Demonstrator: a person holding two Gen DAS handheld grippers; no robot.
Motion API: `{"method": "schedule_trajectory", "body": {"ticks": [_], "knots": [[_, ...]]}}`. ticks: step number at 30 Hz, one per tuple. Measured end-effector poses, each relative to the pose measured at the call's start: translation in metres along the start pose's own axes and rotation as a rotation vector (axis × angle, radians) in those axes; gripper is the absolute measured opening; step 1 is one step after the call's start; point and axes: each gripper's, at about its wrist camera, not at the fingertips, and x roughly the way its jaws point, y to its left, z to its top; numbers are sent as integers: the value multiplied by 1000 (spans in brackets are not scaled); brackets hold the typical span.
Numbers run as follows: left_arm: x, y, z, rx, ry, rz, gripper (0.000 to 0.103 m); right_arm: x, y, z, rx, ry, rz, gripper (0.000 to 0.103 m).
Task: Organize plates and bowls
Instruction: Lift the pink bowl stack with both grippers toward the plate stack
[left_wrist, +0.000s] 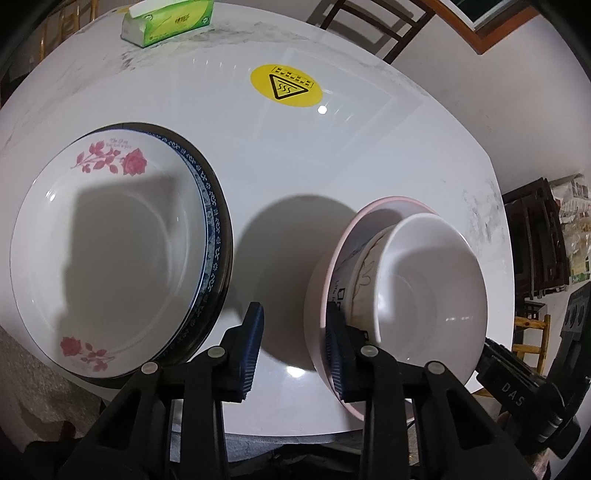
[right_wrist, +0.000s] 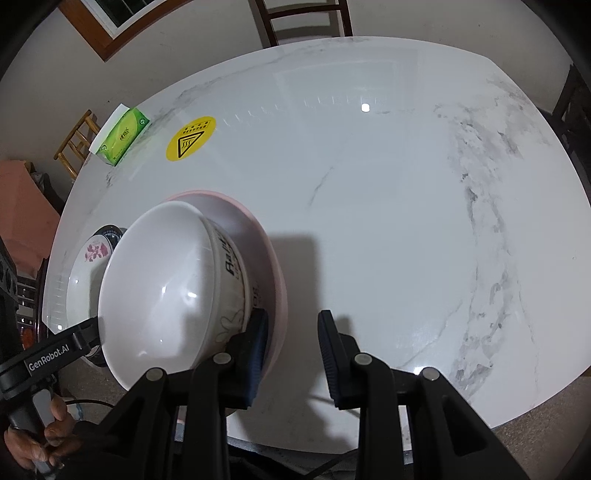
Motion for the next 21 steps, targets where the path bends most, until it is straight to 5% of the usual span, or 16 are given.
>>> {"method": "schedule_trajectory", "body": {"ticks": [6, 13, 21], "knots": [[-1, -3, -2, 30, -19, 4, 28, 0, -1, -1, 2, 2, 2, 28], [-1, -18, -3, 89, -38, -1, 7, -2, 0, -3, -8, -9, 11, 17], [0, -17, -2, 84, -43, 1, 6, -3, 5, -4, -15, -16, 10, 11]]}}
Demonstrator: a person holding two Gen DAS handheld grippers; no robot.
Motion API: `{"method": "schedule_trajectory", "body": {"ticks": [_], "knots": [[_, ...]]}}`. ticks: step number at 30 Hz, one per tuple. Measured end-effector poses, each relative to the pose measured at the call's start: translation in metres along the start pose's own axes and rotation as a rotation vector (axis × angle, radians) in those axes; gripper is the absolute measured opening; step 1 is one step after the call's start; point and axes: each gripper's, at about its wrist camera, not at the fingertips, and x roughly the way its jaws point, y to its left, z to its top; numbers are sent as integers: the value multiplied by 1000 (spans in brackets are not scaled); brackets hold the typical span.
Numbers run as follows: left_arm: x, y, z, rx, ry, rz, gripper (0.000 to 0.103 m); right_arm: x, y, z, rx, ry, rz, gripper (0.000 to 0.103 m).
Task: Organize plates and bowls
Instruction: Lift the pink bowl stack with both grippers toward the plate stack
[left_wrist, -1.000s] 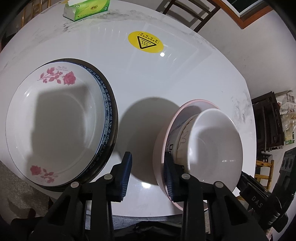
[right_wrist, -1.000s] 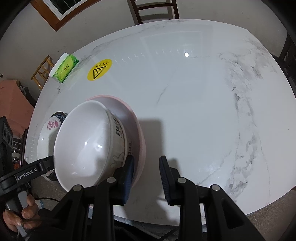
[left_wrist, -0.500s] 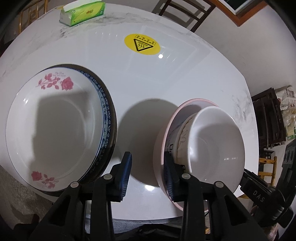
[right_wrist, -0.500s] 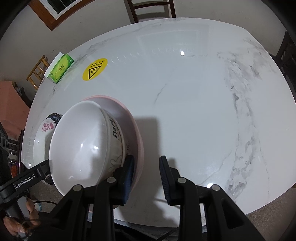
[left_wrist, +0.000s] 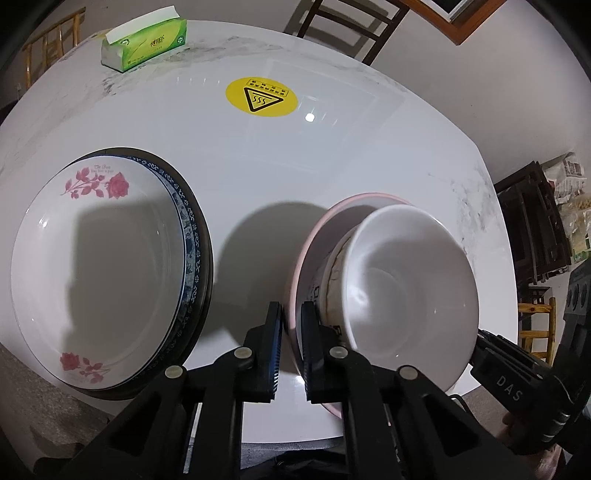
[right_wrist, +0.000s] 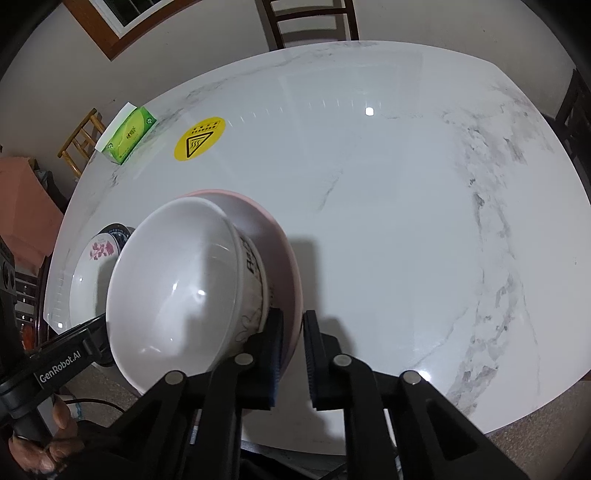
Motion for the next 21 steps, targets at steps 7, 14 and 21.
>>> {"method": "schedule_trajectory", "body": {"ticks": [7, 14, 21], "knots": [[-1, 1, 0, -6, 0, -1, 6, 0, 1, 1, 6, 2, -6, 11], [-3, 2, 1, 0, -7, 4, 6, 1, 1, 0, 12, 8, -5, 11], [-8, 1, 4, 7, -21, -2, 6, -4, 3, 2, 9, -2, -8, 11]]}}
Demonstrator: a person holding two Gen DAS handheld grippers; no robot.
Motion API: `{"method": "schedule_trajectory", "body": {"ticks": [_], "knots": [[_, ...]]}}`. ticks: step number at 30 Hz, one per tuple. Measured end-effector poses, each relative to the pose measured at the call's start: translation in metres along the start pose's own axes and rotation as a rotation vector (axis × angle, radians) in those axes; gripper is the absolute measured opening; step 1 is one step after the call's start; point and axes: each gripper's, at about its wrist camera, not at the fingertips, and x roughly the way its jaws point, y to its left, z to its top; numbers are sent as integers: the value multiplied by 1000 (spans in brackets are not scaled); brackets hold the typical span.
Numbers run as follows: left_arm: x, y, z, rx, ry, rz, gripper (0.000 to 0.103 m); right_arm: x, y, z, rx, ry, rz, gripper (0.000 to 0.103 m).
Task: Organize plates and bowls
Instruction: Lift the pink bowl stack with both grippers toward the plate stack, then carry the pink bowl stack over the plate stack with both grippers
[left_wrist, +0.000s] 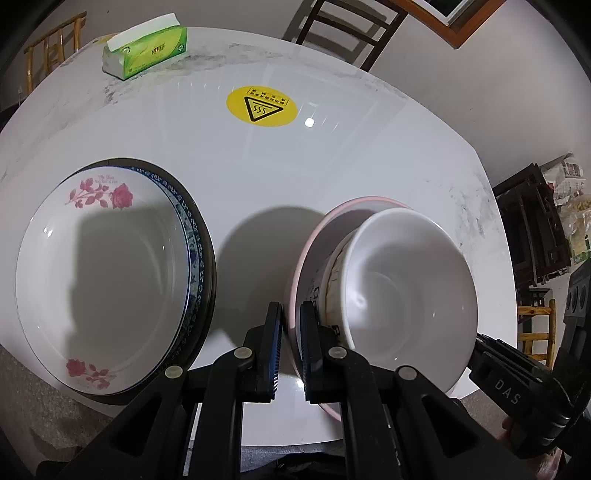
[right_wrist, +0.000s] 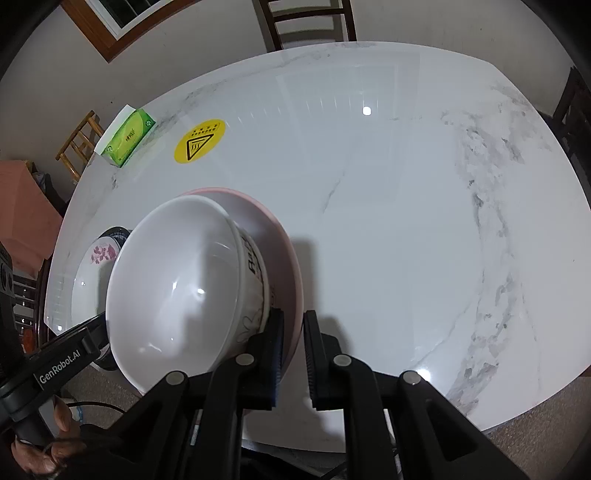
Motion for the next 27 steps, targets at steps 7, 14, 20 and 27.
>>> {"method": "schedule_trajectory", "body": {"ticks": [7, 14, 20, 27], "knots": [[-6, -1, 2, 4, -11, -2, 6, -7, 3, 2, -4, -10, -1, 11], [-13, -1, 6, 9, -23, 2, 6, -15, 9, 5, -22, -21, -3, 11], [-22, 3, 10, 5, -33, 6, 6, -21, 18, 10, -38, -28, 0, 11], [-34, 14, 14, -14, -49, 15, 6, -25, 33, 17, -66, -30, 7, 11]]}}
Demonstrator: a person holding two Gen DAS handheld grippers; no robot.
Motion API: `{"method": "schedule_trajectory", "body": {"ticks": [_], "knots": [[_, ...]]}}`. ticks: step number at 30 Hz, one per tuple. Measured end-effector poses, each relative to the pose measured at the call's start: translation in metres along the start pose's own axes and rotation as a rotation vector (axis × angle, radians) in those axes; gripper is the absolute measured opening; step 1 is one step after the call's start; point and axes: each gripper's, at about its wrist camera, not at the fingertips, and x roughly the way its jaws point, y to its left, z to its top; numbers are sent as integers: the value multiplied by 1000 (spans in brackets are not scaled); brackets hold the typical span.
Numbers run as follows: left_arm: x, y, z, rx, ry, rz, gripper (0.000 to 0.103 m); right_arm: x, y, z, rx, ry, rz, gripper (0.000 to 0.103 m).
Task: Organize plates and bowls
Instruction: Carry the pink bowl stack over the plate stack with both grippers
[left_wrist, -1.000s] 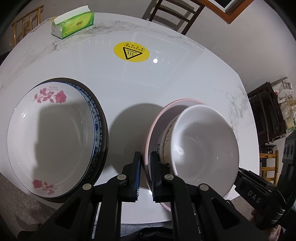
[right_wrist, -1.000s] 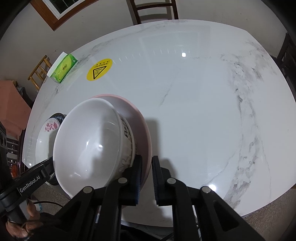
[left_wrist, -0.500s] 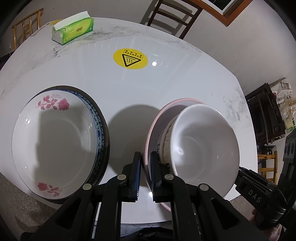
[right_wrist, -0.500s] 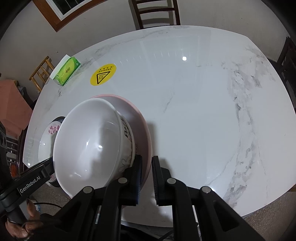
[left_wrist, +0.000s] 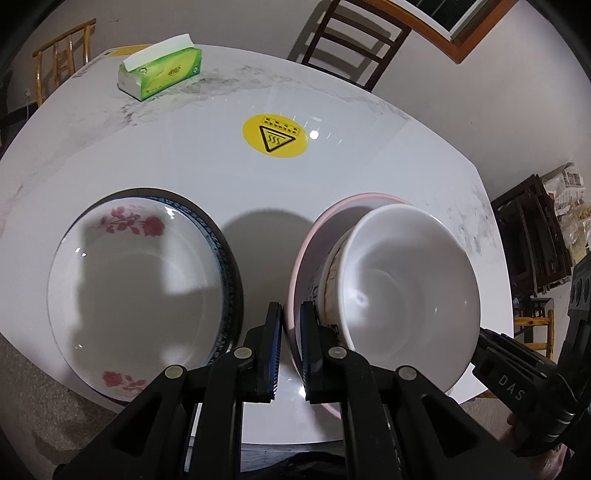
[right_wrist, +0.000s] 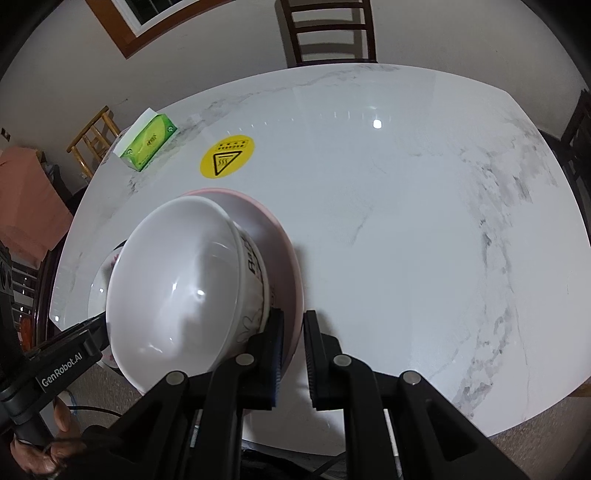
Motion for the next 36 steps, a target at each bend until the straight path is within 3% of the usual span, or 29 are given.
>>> {"method": "schedule_trajectory", "body": {"ticks": [36], "knots": [[-60, 102, 19, -134, -84, 77, 6, 3, 119, 26, -181, 14, 76, 11]]}}
